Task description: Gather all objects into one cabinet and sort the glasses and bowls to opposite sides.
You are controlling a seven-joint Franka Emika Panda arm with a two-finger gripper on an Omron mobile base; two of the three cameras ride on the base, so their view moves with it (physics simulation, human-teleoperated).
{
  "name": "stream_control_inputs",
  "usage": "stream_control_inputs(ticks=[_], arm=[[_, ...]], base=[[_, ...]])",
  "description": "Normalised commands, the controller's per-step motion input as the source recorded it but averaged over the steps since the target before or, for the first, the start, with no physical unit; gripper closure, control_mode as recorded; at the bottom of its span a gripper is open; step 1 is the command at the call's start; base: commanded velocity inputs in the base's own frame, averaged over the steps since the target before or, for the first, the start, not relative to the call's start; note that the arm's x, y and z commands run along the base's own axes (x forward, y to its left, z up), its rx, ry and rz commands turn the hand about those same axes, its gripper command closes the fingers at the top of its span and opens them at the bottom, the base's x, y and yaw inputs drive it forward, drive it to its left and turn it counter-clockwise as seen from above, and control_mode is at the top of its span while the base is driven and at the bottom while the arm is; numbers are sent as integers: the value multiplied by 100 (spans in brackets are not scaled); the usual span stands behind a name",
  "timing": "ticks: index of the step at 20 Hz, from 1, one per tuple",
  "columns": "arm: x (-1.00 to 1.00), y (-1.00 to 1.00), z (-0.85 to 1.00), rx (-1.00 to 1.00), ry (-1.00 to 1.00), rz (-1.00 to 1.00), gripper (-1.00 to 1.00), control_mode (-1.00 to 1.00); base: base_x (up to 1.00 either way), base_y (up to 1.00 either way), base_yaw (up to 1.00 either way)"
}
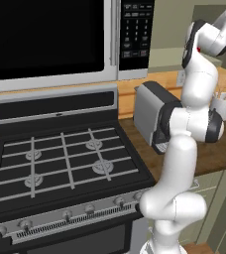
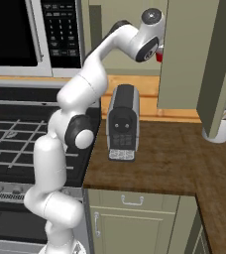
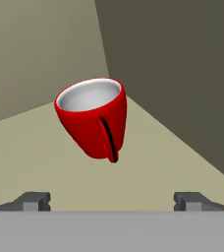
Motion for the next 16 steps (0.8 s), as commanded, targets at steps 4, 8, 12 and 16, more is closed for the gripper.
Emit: stream_control_inputs(ticks=[4,8,12,16], arm=[[4,-8,-15,0,-10,0,-100,-100],[0,-2,-2,0,-6,0,-100,-100],[17,-1,0,0,0,0,-100,-100],[19,-4,0,1,0,0,-100,-100]], base=[[0,0,0],[0,0,0],[0,0,0],[0,0,0]])
